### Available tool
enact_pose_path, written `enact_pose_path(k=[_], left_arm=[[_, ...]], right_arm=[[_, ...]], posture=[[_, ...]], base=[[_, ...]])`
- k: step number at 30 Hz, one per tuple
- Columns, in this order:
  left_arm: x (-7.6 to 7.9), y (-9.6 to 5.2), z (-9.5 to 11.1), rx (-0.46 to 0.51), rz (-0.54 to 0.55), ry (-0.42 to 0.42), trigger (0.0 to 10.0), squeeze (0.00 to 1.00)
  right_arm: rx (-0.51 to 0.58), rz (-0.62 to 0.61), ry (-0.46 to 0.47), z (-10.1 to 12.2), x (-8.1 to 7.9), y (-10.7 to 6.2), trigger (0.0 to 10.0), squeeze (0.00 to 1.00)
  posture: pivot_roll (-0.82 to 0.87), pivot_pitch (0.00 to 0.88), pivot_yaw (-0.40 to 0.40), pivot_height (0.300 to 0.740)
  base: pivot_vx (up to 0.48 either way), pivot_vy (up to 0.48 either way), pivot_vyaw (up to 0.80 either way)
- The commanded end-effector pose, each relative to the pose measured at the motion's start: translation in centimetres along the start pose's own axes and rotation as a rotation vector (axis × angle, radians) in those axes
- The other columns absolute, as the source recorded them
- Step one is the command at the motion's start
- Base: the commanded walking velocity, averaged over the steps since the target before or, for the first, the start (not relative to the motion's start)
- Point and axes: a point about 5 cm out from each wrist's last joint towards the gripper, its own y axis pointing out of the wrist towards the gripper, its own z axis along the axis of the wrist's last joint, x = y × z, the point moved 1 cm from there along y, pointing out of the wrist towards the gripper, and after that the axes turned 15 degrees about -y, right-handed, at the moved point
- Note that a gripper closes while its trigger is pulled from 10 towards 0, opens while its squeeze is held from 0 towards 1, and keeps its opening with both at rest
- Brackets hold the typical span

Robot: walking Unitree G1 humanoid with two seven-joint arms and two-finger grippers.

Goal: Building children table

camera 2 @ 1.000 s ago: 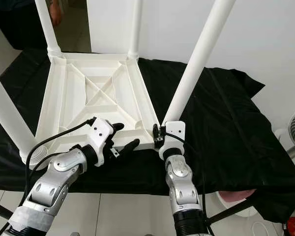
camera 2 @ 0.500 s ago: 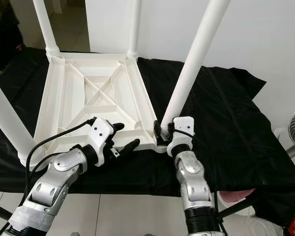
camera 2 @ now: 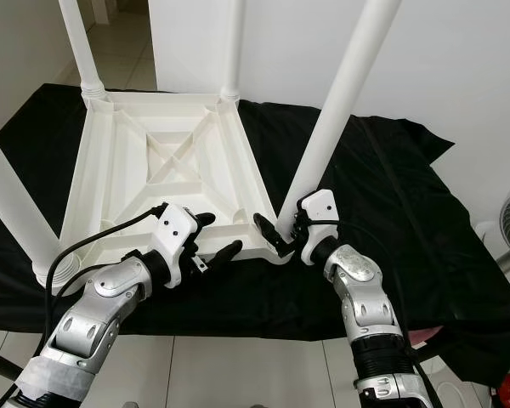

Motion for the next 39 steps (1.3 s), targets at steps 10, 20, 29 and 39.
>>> enact_pose_path(k=[10,20,29,39], left_arm=[[1.0,-0.1,-0.6,-0.031,-0.024,0.003,10.0,0.00],[1.2,-0.2,-0.8,-0.043,-0.035,0.005,10.0,0.00],[1.0,-0.2,-0.7,-0.044,-0.033,0.010,10.0,0.00],[1.0,-0.4,-0.7,-0.047,-0.025,0.007,10.0,0.00]], right_arm=[[-0.068,0.079,-0.020,-1.9,1.1,0.2,0.0,0.00],[-0.061,0.068,-0.016,-2.2,1.6,0.2,0.0,0.00],[-0.041,-0.015,0.028,-2.2,1.1,0.2,10.0,0.00],[-0.076,-0.381,0.095,-2.0,-0.4,0.4,10.0,0.00]], posture=[[-0.01,0.000,-0.086,0.740],[-0.01,0.000,-0.086,0.740],[-0.01,0.000,-0.083,0.740],[-0.01,0.000,-0.091,0.740]], base=[[0.000,0.000,0.00],[0.000,0.000,0.00],[0.000,0.000,0.00],[0.000,0.000,0.00]])
